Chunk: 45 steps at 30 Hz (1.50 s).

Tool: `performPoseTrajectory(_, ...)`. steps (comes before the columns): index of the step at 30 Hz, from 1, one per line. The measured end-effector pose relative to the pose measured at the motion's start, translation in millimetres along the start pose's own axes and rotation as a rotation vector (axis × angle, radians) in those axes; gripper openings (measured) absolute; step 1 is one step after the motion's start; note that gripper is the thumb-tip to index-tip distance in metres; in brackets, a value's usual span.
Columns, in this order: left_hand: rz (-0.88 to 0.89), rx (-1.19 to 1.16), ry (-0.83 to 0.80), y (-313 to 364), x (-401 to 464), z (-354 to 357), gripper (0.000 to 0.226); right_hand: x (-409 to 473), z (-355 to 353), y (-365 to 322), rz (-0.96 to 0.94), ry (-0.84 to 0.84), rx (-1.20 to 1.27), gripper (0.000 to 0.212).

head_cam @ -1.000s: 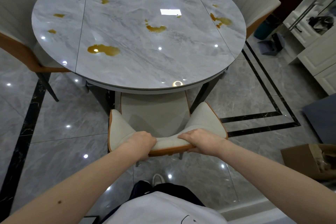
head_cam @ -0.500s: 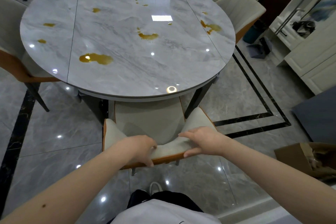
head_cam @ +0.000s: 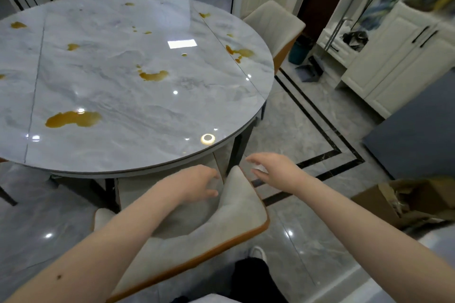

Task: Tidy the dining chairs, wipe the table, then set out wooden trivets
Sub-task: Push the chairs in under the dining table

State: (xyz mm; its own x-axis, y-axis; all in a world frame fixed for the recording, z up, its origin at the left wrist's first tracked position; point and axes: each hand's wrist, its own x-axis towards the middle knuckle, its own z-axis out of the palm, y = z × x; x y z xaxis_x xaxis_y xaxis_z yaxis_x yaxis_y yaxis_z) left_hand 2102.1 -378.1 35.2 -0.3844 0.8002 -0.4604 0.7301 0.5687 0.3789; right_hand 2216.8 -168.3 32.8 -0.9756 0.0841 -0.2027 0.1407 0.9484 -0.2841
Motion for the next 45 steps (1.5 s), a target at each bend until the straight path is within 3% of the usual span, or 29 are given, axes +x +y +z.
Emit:
performPoseTrajectory(6,0.003,-0.098,0.09,45.5,80.6,-29.4,0.042,24.8,-32.4,92.4,0.03,-0.033,0.033,0.041)
performPoseTrajectory(13,-0.055,-0.164,0.145,146.3,202.6,-63.8,0.045,39.9,-92.1,234.6,0.009,0.003,0.038,0.04)
performPoseTrajectory(20,-0.059,-0.188,0.194,212.7,304.0,-101.3,0.044,45.9,-152.5,353.1,0.128,0.054,0.12,0.04)
performPoseTrajectory(29,-0.101,-0.252,0.221,218.1,402.4,-146.0,0.043,107.9,-183.1,430.4,0.127,0.061,0.122,0.042)
performPoseTrajectory(45,-0.081,-0.249,0.252,194.1,655.1,-302.6,0.041,329.2,-291.9,584.2,0.099,0.133,0.124,0.044)
